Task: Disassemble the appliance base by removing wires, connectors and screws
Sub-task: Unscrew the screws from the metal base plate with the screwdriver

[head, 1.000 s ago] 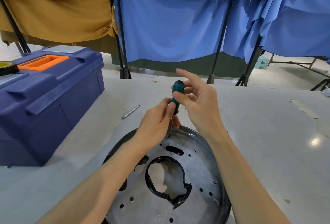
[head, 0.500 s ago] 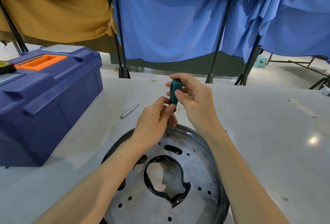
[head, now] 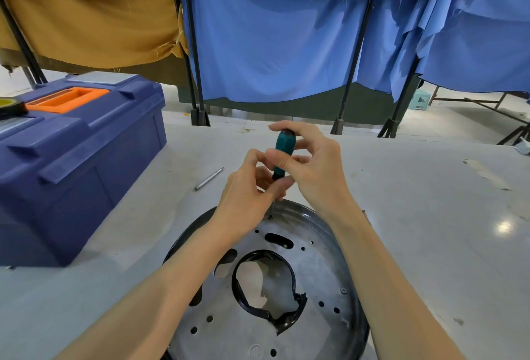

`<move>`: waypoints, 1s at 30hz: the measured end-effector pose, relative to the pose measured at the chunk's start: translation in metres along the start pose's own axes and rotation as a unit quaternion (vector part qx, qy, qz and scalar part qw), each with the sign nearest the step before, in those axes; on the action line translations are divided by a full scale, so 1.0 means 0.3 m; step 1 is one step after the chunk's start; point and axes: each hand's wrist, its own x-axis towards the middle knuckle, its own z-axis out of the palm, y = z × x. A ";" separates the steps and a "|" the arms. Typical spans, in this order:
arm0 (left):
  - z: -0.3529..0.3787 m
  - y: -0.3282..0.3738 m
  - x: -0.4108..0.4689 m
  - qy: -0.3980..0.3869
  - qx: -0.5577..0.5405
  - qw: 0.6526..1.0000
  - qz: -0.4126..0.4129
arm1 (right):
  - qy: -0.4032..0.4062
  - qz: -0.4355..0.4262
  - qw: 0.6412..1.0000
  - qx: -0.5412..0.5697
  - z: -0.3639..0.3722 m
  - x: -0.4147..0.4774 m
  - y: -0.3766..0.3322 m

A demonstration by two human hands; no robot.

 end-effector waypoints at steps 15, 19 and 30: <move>-0.001 0.004 -0.001 -0.028 0.013 0.999 0.012 | 0.016 0.010 1.000 0.006 -0.006 0.004 -0.009; -0.001 -0.004 0.002 -0.004 0.011 1.000 0.002 | -0.007 0.007 1.000 0.017 -0.003 -0.002 -0.011; -0.009 -0.005 0.007 -0.003 -0.021 1.000 0.002 | -0.006 0.012 1.000 -0.004 -0.002 -0.001 -0.011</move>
